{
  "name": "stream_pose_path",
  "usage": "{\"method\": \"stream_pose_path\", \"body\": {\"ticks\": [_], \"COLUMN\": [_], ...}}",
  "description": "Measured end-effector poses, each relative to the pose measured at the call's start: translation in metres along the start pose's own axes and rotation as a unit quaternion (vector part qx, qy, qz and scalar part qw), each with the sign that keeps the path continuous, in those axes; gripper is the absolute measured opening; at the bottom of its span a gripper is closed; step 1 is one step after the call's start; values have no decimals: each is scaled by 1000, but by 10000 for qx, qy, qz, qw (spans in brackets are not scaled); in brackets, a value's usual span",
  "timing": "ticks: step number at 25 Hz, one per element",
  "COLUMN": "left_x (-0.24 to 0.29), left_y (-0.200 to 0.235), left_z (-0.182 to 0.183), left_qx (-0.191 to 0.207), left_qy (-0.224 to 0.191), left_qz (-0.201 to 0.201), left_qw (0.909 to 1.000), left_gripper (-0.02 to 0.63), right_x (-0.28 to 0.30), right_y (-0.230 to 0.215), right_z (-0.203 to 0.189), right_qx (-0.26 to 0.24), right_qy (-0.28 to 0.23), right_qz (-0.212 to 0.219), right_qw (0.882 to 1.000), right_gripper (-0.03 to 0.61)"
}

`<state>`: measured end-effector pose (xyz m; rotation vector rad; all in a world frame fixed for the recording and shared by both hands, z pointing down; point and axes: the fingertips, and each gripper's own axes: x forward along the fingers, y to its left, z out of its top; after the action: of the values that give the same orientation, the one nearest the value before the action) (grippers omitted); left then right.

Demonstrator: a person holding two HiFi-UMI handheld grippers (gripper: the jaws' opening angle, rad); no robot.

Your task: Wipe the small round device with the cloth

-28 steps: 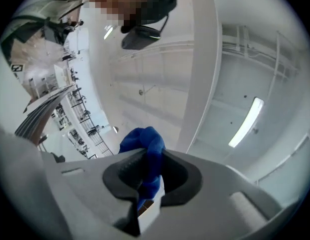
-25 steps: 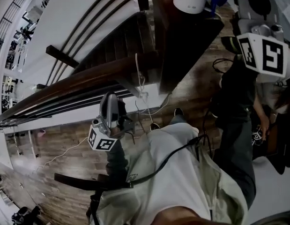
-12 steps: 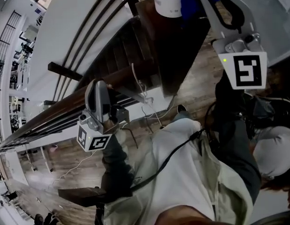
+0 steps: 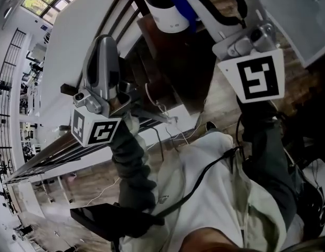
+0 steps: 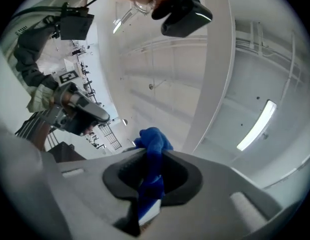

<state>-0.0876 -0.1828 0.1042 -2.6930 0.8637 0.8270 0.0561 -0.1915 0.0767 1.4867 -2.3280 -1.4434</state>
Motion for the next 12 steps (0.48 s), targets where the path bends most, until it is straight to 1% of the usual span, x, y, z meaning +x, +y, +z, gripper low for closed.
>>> {"method": "stream_pose_path", "body": {"ticks": [1, 3, 5, 6, 7, 8, 9, 12], "left_x": [2, 2, -1, -1, -2, -3, -3, -4], "left_y": [1, 2, 5, 7, 8, 8, 8, 7], "left_z": [-1, -1, -4, -6, -8, -10, -11, -10], "left_qx": [-2, 6, 10, 6, -4, -17, -27, -38], "left_qy": [8, 28, 51, 65, 78, 87, 89, 50], "left_qz": [-1, -2, 32, 61, 89, 113, 130, 171], "left_qw": [10000, 10000, 10000, 10000, 9999, 9999, 9999, 9998], "left_gripper": [2, 2, 2, 2, 2, 2, 2, 2], "right_x": [-9, -23, -33, -36, -37, -36, -33, -15], "right_y": [11, 41, 71, 81, 86, 83, 75, 30], "right_z": [-1, 1, 1, 1, 3, 7, 14, 36], "right_qx": [-117, -568, -978, -1098, -1178, -1231, -1264, -1257], "right_qy": [43, 141, 237, 246, 211, 125, -2, -361], "right_qz": [140, 622, 1156, 1344, 1435, 1406, 1257, 518], "right_qw": [9998, 9963, 9882, 9845, 9824, 9823, 9840, 9901], "right_gripper": [57, 57, 57, 57, 57, 57, 57, 57]}}
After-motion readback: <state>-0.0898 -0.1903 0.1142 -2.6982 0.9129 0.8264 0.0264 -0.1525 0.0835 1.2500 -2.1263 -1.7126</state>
